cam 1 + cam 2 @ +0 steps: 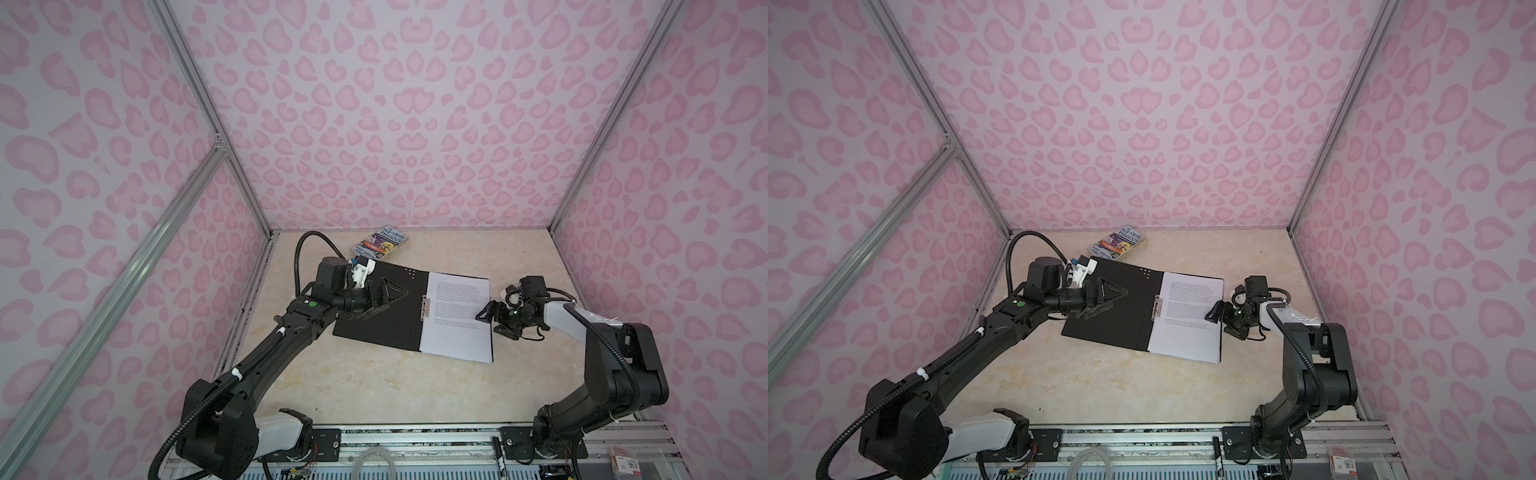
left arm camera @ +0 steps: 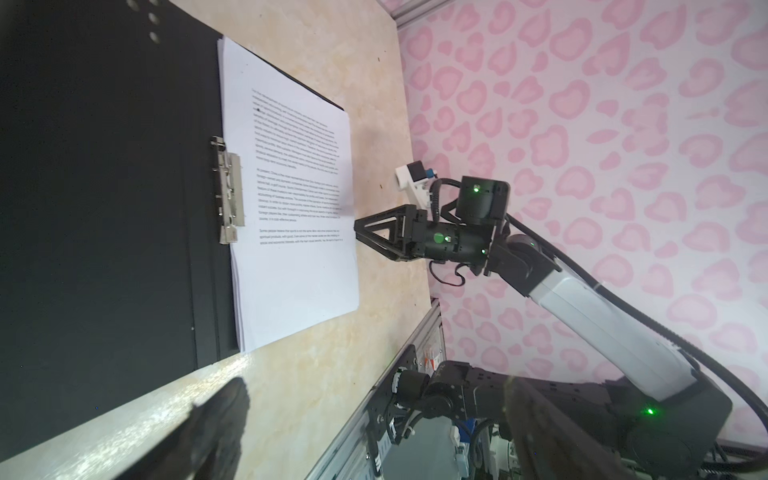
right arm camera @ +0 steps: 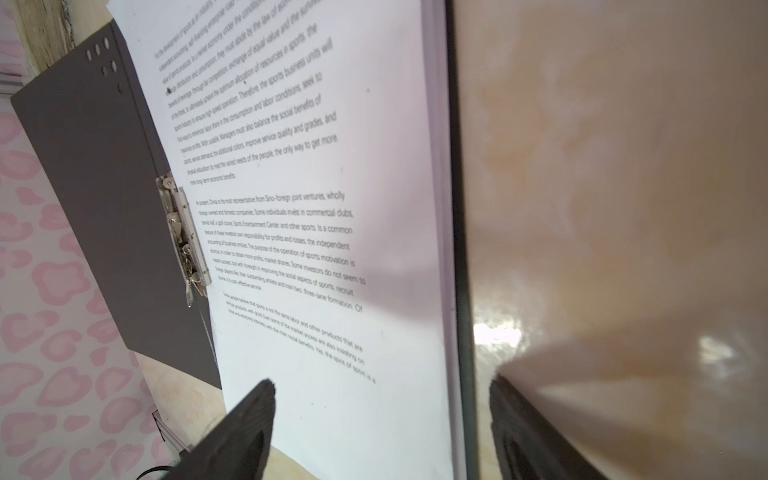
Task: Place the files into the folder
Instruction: 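Grasp the black cover edge with the left gripper and lift it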
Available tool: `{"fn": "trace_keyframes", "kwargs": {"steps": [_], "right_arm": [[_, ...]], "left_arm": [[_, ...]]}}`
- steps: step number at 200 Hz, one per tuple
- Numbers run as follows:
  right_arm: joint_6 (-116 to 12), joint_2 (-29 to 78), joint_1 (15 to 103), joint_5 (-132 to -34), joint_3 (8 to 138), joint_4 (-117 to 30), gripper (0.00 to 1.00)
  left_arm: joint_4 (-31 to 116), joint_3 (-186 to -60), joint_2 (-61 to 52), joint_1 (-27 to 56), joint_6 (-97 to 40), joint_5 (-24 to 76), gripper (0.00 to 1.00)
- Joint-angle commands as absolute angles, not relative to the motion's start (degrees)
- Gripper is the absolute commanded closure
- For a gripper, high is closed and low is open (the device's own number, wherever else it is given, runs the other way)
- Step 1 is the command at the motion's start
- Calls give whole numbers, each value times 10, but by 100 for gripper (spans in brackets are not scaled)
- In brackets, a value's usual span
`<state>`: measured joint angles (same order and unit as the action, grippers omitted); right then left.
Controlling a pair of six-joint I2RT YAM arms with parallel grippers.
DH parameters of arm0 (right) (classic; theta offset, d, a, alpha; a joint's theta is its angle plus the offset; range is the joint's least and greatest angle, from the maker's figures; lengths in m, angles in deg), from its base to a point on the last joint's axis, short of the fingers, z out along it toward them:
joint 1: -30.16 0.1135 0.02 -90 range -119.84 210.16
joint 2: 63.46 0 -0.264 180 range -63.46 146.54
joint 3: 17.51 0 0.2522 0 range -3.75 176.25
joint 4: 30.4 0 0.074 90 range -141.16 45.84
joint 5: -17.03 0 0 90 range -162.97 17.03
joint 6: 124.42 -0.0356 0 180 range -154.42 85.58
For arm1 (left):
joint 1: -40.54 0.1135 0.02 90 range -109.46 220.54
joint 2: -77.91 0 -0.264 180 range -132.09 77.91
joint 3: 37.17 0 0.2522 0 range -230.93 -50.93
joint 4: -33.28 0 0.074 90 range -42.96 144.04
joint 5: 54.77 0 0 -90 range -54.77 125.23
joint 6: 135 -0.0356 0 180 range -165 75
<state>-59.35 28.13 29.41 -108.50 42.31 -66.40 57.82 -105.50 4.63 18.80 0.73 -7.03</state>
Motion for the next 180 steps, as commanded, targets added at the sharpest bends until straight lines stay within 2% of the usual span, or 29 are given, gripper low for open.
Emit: {"fn": "trace_keyframes", "kwargs": {"steps": [1,36,49,86,138,160,180], "right_arm": [[-594,287,295,-1050,416,-737,17],[-587,288,295,-1053,414,-741,17],[-585,291,294,-1056,413,-741,17],[-587,300,294,-1062,417,-737,17],[-587,313,293,-1068,422,-733,16],[-587,316,293,-1073,423,-732,16],[-587,321,293,-1075,429,-734,16]], "left_arm": [[643,-1065,48,207,3,21,3],[731,-1038,52,297,-53,144,3],[726,-1027,51,327,-82,158,3],[688,-1052,-51,389,-143,73,3],[680,-1139,-233,405,-213,12,2],[682,-1166,-280,404,-224,-72,2],[664,-1162,-276,400,-216,-154,3]]}}
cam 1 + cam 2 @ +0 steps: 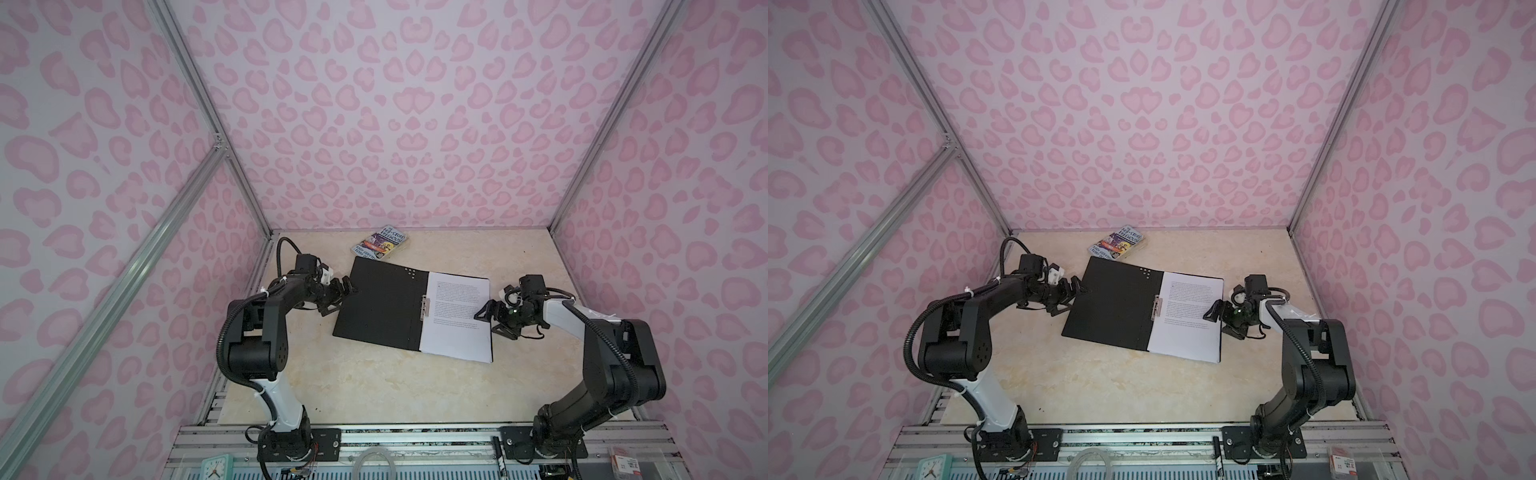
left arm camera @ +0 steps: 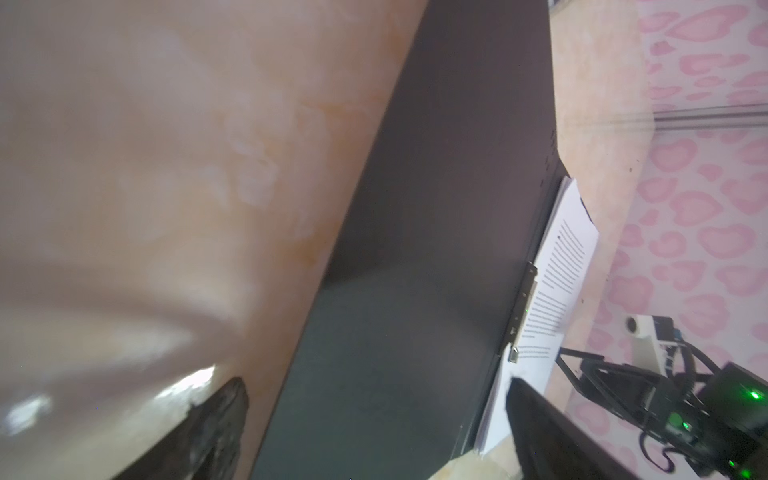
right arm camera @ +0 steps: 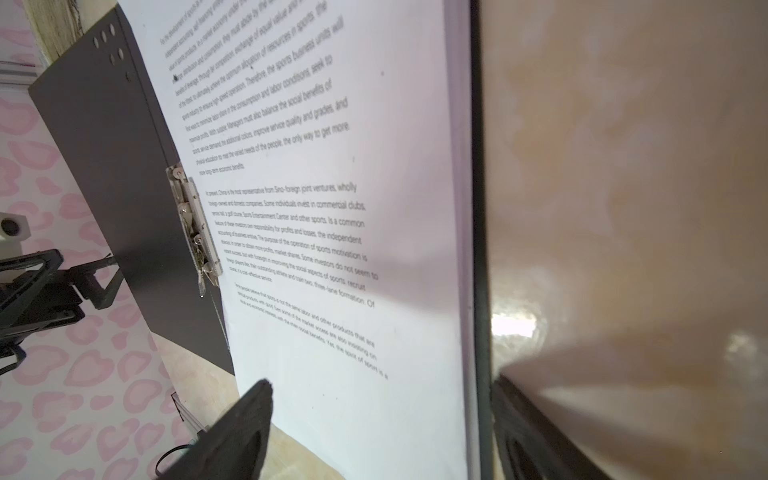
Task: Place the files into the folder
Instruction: 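Grasp the black cover edge with the left gripper and lift it, then swing the black cover over the sheets with the left gripper to close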
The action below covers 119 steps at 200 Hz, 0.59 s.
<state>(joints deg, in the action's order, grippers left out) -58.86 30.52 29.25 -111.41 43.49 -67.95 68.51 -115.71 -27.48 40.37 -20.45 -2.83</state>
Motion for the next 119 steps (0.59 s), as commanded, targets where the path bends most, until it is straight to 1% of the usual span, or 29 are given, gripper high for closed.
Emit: {"fn": "trace_keyframes", "kwargs": {"steps": [1,23,60,79,98,101,104,119], "right_arm": [[-587,321,293,-1074,430,-733,16],[-588,323,294,-1074,435,-735,16],[-589,313,295,-1061,449,-750,14],[-588,308,298,-1059,459,-758,12],[-588,308,301,-1069,470,-754,11],[-589,309,302,-1072,472,-754,5],[-589,309,302,-1073,475,-754,3],[-596,309,300,-1062,492,-764,3]], "left_arm": [[663,-1162,-274,399,-216,-157,3],[663,-1152,-229,386,-205,-192,3],[660,-1133,-106,346,-152,-197,3],[667,-1148,-63,295,-127,-189,3],[663,-1175,-42,225,-111,-171,3],[661,-1180,-40,213,-108,-165,3],[661,-1186,-40,200,-106,-161,3],[667,-1221,-54,140,-103,-137,3]]}}
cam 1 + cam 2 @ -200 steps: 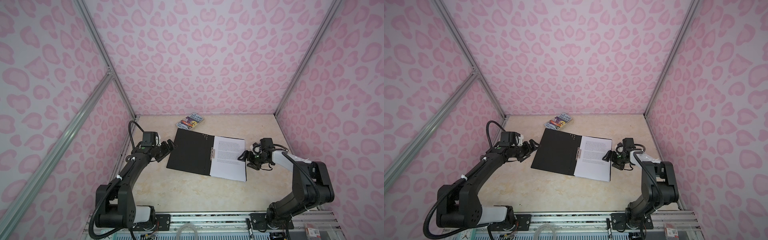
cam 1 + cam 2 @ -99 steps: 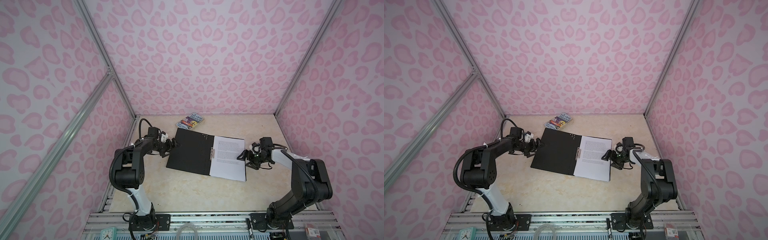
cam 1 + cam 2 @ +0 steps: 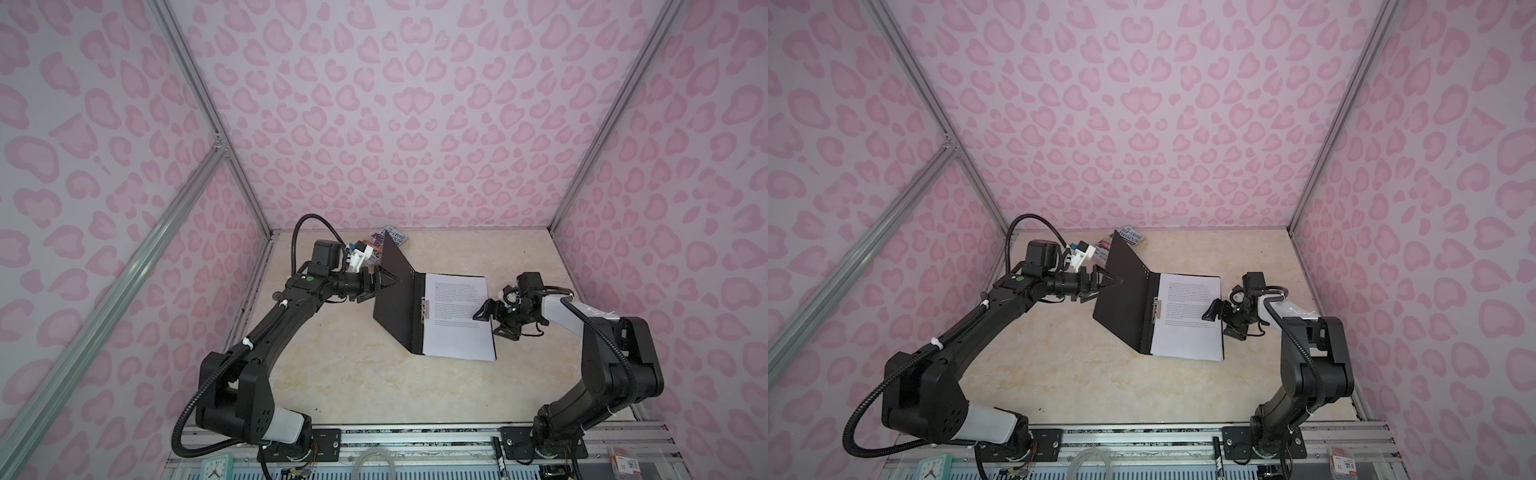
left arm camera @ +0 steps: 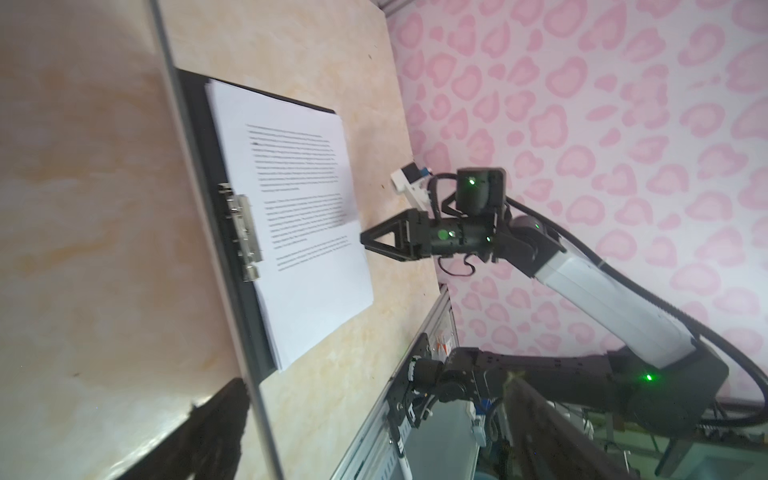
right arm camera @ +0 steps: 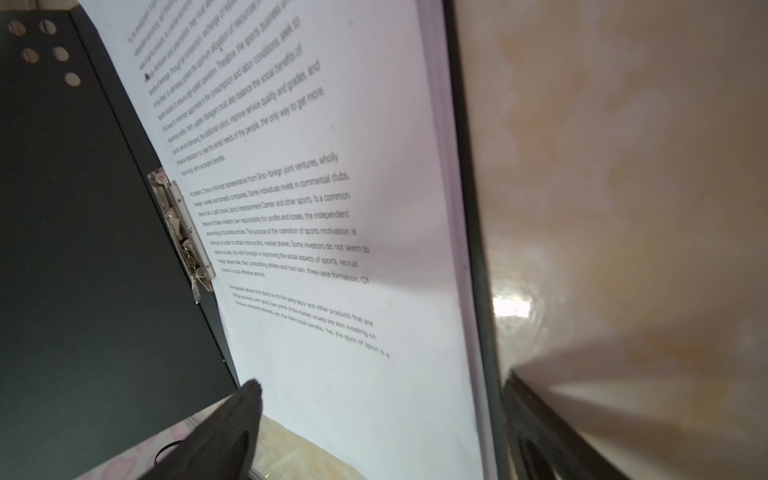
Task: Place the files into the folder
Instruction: 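Swing the black cover over the sheets with the left gripper to close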
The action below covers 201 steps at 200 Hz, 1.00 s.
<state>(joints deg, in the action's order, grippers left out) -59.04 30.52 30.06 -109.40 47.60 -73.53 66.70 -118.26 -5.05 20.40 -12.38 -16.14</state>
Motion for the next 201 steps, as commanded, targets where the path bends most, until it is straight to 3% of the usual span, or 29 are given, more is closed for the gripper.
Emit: {"fn": "trace_keyframes", "kwargs": {"steps": [1,52,87,121,140,162,201], "right_arm": [[-596,308,299,-1060,493,-764,3],[-649,252,224,-1019,553,-795,2],[-678,206,146,-1025,578,-812,2],[-683,173,134,-1005,607,-837,2],[-690,151,135,-984,603,-834,2],[-688,125,138,-966,601,-822,2],[-674,129,165,-926,626,-802,2]], "left_arm": [[668,-1223,-56,136,-104,-134,3],[733,-1393,-197,-33,-144,-88,3],[855,-1598,-326,-88,-212,-114,3],[951,-1754,-389,-115,-268,-109,3],[940,-1723,-347,-108,-276,-49,3],[847,-1583,-238,-60,-239,36,3],[692,-1301,-47,149,-135,136,3]]}}
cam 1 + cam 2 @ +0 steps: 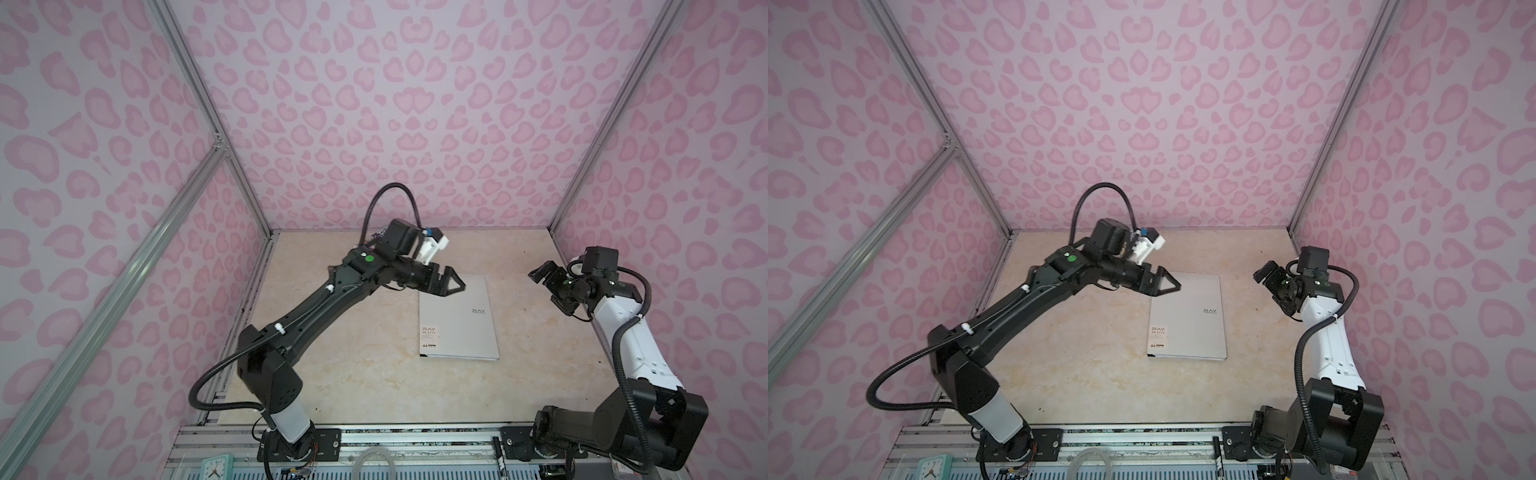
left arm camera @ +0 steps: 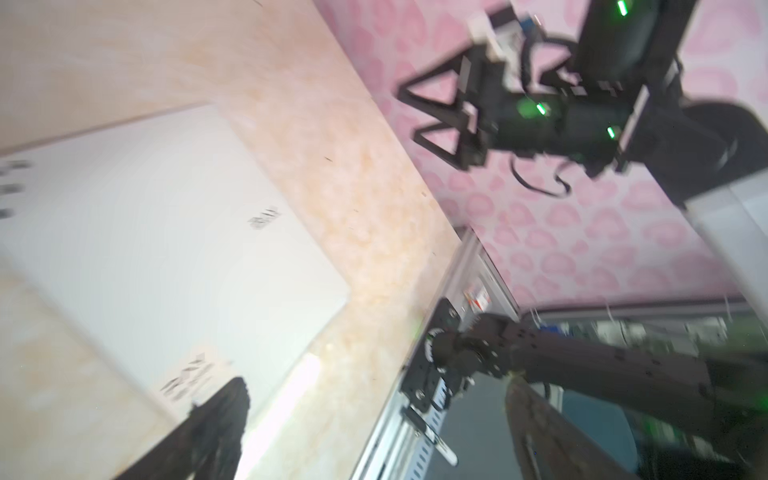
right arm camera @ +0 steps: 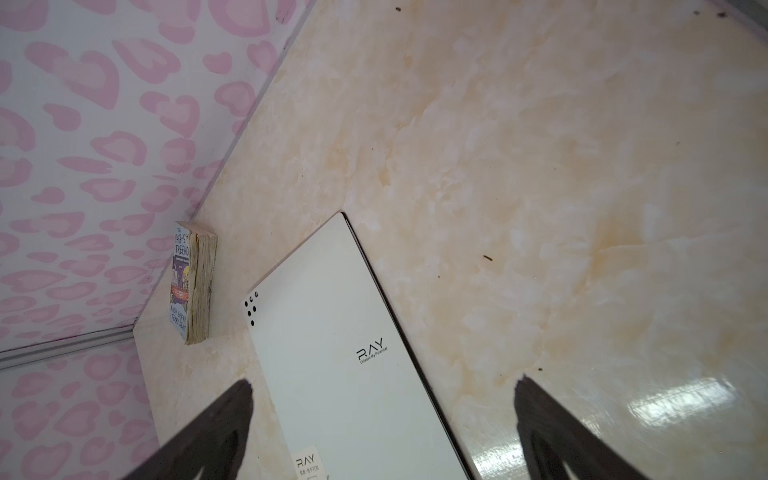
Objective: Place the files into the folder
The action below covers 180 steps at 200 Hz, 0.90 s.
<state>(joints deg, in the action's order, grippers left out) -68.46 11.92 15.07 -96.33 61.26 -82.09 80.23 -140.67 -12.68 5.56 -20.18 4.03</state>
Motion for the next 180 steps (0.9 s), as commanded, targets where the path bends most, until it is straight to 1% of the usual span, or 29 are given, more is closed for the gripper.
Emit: {"fn": "trace_keyframes", "kwargs": {"steps": [1,10,21,32,43,52,64,72,83,95,107,125,133,139,147,160,170,180], "right_arm": [[-673,130,166,-926,628,-801,2],[-667,136,171,-924,634,-788,2],[-663,141,180,-896,641,-778,2],[-654,140,194,-838,650,-776,2],[-640,117,215,-751,635,-739,2],[-613,84,232,-694,583,-653,2],[-529,45,240,-673,467,-466,2],[-507,33,242,-649,387,-347,2],[-519,30,238,-618,307,-234,2],[-508,37,228,-632,255,-165,2],[-480,54,229,-648,231,-143,2],[-485,90,229,-654,198,-88,2],[-486,110,229,-651,179,-45,2],[-475,126,228,-656,166,-7,2],[-452,151,228,-668,150,40,1],[-479,193,222,-655,134,105,0],[-481,183,205,-707,147,65,0],[-476,182,202,-722,165,26,0]], "left_arm": [[692,-1295,-44,152,-134,143,3],[681,-1245,-16,202,-136,189,3],[671,-1198,11,249,-142,276,3],[626,-1135,44,286,-153,360,2],[554,-1059,80,316,-161,431,3],[495,-1001,106,339,-160,487,3],[425,-937,117,357,-185,546,3],[422,-923,107,366,-187,584,3],[428,-916,82,396,-191,565,3],[372,-884,66,413,-228,532,3],[279,-835,59,413,-277,537,3],[164,-769,30,415,-300,584,3],[101,-750,5,417,-321,575,2],[118,-765,0,419,-337,557,3],[72,-759,-14,418,-364,528,3],[36,-762,-49,420,-367,509,2],[51,-774,-57,409,-389,495,2],[27,-756,-51,408,-392,481,2]]}}
